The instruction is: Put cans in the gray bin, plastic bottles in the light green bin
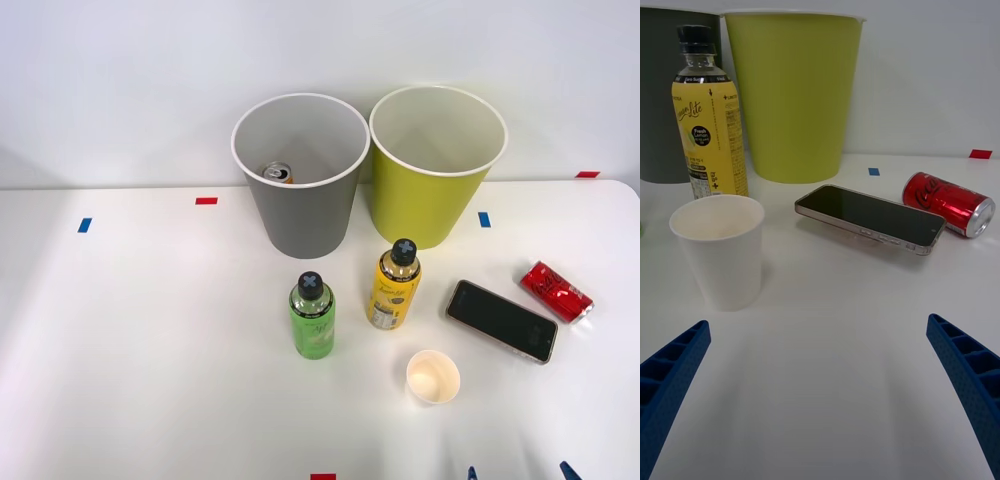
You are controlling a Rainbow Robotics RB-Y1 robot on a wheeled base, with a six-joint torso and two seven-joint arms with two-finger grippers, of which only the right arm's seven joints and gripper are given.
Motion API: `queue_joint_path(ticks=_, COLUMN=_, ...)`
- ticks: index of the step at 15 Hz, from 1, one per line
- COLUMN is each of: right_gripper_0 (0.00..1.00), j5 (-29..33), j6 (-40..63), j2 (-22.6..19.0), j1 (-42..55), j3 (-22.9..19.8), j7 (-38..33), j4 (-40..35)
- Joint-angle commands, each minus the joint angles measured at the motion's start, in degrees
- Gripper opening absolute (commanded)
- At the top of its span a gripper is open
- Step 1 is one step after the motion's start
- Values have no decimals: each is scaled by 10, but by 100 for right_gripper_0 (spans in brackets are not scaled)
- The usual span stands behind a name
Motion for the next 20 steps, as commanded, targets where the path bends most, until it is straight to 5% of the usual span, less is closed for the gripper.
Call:
queue_joint_path(ticks=1, right_gripper_0=100, j5=0, j6=0, j2=0, j1=0, j3=0, j7=0, j4=0)
queue_joint_path(ticks=20, right_gripper_0=100, j5=0, j6=0, j2=0, j1=0, j3=0, j7=0, j4=0)
